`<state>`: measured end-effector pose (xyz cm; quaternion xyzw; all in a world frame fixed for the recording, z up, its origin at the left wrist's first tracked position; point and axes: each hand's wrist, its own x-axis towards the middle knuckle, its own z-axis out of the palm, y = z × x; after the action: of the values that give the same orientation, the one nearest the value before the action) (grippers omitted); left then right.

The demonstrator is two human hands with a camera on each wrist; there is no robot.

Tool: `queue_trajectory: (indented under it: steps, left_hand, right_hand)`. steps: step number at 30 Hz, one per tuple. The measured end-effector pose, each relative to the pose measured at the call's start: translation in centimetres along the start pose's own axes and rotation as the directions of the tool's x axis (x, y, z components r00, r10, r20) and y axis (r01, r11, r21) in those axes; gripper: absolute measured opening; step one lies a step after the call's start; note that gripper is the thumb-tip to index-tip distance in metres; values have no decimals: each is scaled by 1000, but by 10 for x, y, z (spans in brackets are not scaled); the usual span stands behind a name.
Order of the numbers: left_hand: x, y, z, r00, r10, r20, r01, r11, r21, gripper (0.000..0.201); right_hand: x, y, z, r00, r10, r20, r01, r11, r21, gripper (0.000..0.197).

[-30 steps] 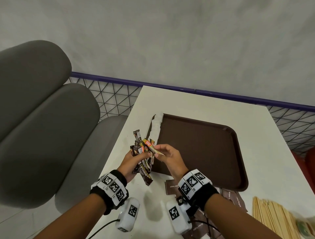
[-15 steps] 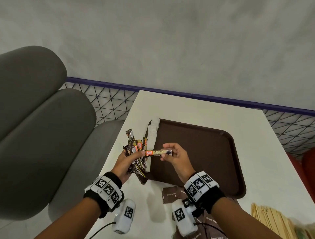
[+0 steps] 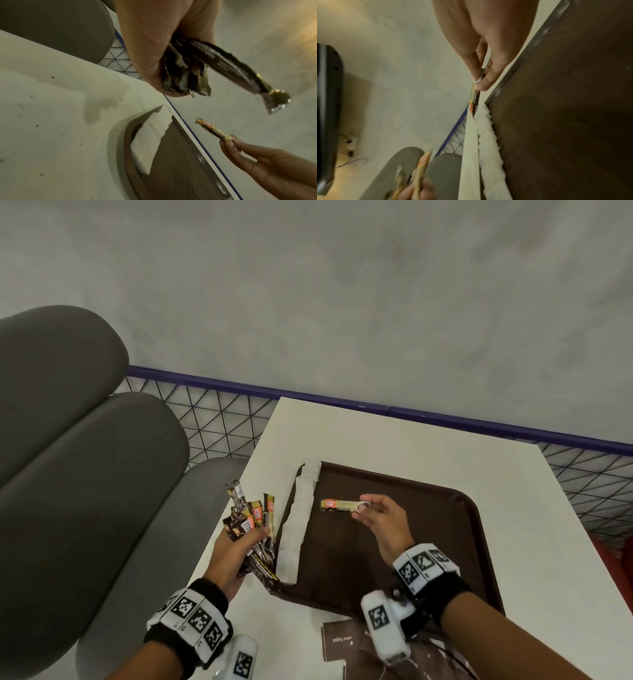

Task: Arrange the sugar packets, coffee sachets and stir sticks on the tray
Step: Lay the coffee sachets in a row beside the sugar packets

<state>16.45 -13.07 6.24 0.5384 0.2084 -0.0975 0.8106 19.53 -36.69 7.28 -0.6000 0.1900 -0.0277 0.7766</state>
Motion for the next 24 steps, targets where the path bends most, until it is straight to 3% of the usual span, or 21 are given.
queue_trajectory:
  steps: [8,24]
  left_hand:
    - [18,17,-21,999,33,-34,-32,999,8,22]
    - [37,17,-24,999,1,-38,3,995,99,32]
  right_hand:
    - [104,9,7,955,-1,-295,-106,933,-343,16]
    - [147,41,27,912,3,-410,-220,846,-485,19]
